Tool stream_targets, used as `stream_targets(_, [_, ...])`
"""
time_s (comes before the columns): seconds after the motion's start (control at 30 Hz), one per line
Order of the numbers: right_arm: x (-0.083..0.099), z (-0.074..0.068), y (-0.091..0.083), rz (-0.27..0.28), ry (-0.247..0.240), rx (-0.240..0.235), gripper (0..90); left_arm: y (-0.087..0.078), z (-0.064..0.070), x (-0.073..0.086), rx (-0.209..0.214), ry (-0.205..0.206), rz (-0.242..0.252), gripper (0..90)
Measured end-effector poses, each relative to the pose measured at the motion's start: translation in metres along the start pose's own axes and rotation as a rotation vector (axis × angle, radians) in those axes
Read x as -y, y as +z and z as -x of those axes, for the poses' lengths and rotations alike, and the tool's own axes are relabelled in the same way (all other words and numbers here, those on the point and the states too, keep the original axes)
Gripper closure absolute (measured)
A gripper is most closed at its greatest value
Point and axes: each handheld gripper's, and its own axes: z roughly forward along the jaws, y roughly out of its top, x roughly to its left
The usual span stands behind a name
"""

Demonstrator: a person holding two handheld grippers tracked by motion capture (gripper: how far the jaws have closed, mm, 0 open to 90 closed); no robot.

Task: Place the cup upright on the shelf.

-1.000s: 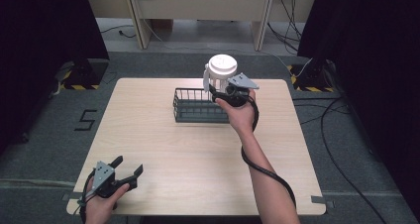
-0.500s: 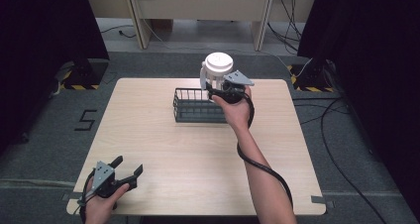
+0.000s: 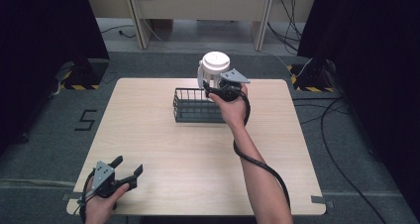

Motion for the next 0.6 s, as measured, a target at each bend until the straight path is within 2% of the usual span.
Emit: stream_targets(0.6, [0.007, -0.004, 0.017, -0.025, 0.013, 0.003, 18.6, 0.0, 0.0, 0.0, 0.003, -0.002, 0.0, 15.3])
